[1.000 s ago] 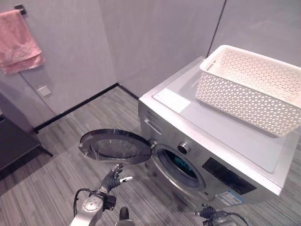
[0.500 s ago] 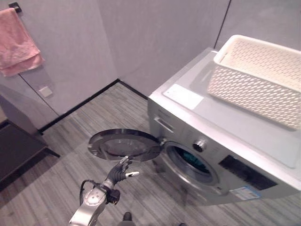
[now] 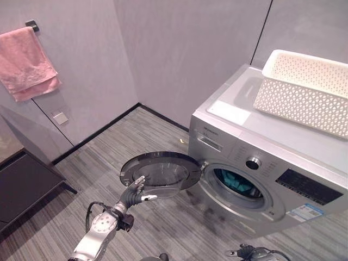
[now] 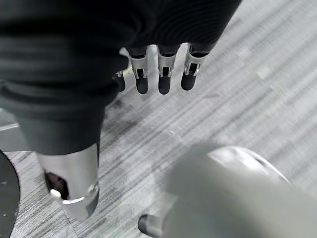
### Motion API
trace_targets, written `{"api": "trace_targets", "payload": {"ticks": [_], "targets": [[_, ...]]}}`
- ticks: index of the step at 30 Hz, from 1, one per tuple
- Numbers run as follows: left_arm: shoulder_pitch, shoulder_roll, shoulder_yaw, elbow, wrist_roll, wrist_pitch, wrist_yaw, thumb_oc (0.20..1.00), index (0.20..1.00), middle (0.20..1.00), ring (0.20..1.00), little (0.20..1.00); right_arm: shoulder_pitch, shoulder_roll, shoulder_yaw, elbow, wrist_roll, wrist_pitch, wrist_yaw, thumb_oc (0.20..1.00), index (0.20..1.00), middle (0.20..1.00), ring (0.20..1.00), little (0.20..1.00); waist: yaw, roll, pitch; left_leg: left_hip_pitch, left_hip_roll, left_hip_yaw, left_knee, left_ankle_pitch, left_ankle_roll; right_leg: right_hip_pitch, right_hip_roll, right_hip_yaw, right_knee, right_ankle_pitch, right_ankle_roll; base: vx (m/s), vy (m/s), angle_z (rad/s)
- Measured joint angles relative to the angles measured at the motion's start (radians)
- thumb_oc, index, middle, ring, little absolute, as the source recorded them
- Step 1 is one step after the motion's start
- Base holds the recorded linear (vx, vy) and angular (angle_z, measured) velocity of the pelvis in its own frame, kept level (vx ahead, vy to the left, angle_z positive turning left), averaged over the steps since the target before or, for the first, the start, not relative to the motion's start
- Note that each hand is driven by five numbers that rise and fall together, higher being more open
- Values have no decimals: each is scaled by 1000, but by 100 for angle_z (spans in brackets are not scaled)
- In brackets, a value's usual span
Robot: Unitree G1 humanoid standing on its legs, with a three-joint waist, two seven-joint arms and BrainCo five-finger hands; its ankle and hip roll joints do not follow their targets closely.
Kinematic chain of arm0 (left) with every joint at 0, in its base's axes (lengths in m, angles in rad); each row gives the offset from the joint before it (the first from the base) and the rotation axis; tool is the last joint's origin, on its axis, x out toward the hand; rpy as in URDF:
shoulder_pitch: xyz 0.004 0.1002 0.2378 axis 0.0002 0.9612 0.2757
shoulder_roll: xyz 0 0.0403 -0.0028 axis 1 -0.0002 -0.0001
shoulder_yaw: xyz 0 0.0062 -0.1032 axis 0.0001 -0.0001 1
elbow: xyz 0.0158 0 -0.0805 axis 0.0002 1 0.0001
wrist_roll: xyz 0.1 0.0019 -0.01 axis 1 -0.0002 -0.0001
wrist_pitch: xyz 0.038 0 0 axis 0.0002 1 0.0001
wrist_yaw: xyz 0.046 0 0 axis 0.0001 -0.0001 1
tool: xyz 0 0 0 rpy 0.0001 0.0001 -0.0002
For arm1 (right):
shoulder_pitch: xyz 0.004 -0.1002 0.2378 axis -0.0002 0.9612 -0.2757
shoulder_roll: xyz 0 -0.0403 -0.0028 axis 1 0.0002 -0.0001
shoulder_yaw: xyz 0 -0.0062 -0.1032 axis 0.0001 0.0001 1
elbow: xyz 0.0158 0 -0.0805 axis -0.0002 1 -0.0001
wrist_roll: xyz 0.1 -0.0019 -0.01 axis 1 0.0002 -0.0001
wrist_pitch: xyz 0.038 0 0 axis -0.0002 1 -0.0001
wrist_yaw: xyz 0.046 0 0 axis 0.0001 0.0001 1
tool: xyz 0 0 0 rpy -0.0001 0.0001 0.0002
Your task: Grab the laundry basket,head to the washer,open it,put in the laundry and shut it.
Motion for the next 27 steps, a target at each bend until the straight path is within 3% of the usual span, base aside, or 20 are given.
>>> {"api": "trace_targets", "payload": {"ticks": [2,4,7,9,11,14,15,16,18,20,22,24,27], "targets": [[22,-43,2,13,-1,-7,16,1000,1000,1000,1000,1000,41,5,24,-27,-7,-12,0,1000,1000,1000,1000,1000,28,9,-25,-25,35,-9,20,5,-1,12,56,8,-85,31,-23,-145,-218,-16],[32,-58,10,17,1,-9,29,1000,1000,1000,1000,1000,89,10,56,-63,-10,-14,2,1000,1000,1000,1000,1000,20,5,-25,-35,53,-57,23,24,3,41,96,-1,-145,62,-41,-98,-158,9],[34,-73,122,11,19,-20,86,1000,1000,1000,1000,1000,185,14,102,-103,-29,-32,3,1000,1000,1000,1000,1000,19,-8,-32,-45,82,-108,11,56,-48,87,153,-13,-247,112,-75,-36,-69,7],[27,-73,196,0,46,-39,118,1000,1000,1000,1000,1000,224,5,105,-88,-26,-35,2,1000,1000,1000,1000,1000,-11,-7,-34,-40,93,-117,-33,83,-85,100,169,-40,-270,115,-81,21,18,32],[-9,-50,278,19,120,-41,163,1000,1000,1000,1000,1000,237,-24,105,-68,-34,-32,10,1000,1000,1000,1000,1000,-38,10,-40,-39,104,-108,-80,102,-93,84,179,-52,-271,115,-81,41,55,20],[-176,70,368,170,264,-47,238,1000,1000,1000,1000,1000,243,-86,69,-34,-37,-31,30,1000,1000,1000,1000,1000,-67,48,-44,-23,101,-108,-124,107,-94,71,178,-52,-274,123,-73,45,84,1],[-318,212,366,344,363,-37,280,1000,1000,1000,1000,1000,237,-109,58,-38,-36,-40,37,1000,1000,1000,1000,1000,-100,43,-38,-27,98,-105,-127,105,-97,61,175,-46,-277,126,-68,3,117,-11],[-400,295,369,440,401,-32,310,1000,1000,1000,1000,1000,223,-122,48,-44,-36,-42,44,1000,1000,1000,1000,1000,-111,34,-33,-41,98,-102,-126,103,-100,54,176,-42,-280,130,-65,-36,93,-16],[-546,461,337,577,477,-19,349,1000,1000,1000,1000,1000,199,-136,51,-59,-37,-41,47,1000,1000,1000,1000,1000,-142,10,-12,-70,97,-85,-124,105,-101,16,173,-25,-286,149,-67,-92,61,-24],[-684,541,247,632,527,0,373,1000,1000,1000,1000,1000,189,-143,91,-105,-39,-40,47,1000,1000,1000,1000,1000,-149,-1,24,-132,94,-84,-104,108,-97,-37,170,-20,-286,168,-68,-194,21,-9],[-721,530,192,636,550,-2,381,1000,1000,1000,1000,1000,173,-137,92,-133,-39,-44,47,1000,1000,1000,1000,1000,-157,-6,61,-155,92,-84,-104,115,-91,-63,174,-20,-281,174,-69,-146,33,1],[-831,542,48,710,548,-3,380,1000,1000,1000,1000,1000,118,-143,133,-185,-33,-64,43,1000,1000,1000,1000,1000,-156,-8,101,-230,101,-94,-72,118,-93,-123,174,-23,-269,183,-82,-77,38,2],[-938,520,-65,805,505,-11,379,1000,1000,1000,1000,1000,-7,-132,158,-233,-17,-89,17,1000,1000,1000,1000,1000,-192,-56,168,-278,110,-101,-72,137,-93,-172,184,-26,-269,199,-94,-95,68,2]]}}
